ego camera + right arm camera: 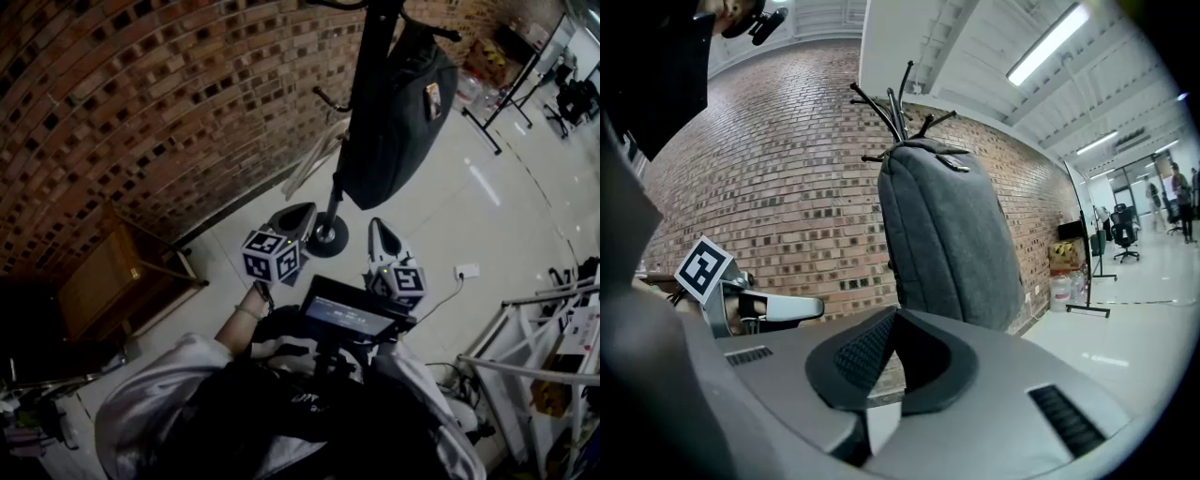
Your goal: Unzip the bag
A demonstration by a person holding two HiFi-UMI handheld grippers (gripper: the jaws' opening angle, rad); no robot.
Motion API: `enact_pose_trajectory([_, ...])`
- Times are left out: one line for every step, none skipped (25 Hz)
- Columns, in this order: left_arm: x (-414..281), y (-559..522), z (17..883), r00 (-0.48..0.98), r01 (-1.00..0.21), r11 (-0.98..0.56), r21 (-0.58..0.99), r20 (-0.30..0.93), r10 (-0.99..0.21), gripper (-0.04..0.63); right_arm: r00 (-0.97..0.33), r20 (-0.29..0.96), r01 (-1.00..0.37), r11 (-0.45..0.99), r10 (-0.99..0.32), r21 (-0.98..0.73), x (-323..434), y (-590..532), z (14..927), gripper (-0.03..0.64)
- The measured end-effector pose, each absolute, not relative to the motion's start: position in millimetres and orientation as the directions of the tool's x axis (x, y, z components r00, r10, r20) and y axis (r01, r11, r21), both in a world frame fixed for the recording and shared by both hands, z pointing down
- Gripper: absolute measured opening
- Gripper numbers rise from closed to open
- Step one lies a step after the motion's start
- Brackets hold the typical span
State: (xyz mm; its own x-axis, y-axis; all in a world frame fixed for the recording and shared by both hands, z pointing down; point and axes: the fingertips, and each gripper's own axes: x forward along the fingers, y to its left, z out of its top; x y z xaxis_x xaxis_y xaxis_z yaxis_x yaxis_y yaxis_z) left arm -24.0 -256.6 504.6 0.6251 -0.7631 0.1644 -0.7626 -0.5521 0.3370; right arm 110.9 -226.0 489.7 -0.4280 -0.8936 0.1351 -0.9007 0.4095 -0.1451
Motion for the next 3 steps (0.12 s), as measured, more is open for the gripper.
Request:
enact_pose_trajectory([-24.3, -256.0, 504.8, 0.624, -0.763, -0.550, 0.339, 0.165, -0.764, 0.009, -0.428, 0.136, -0.901, 0.409, -0.894, -0.146, 111.0, -225.7, 489.7, -0.014])
enact_pose_trajectory([-24.5, -255.3, 505.0, 0.623, -0.764, -0.548, 0.341, 0.166, -0.764, 0.009, -0.428, 0.137, -0.901, 0.409, -0.893, -0.147, 110.9, -225.2, 489.6, -0.014])
enact_pose_trajectory([-24.8, -254.5, 505.2, 0.622, -0.764, -0.546, 0.343, 0.166, -0.765, 0.009, -0.428, 0.138, -0.900, 0.409, -0.893, -0.148, 110.9, -224.8, 489.5, -0.014])
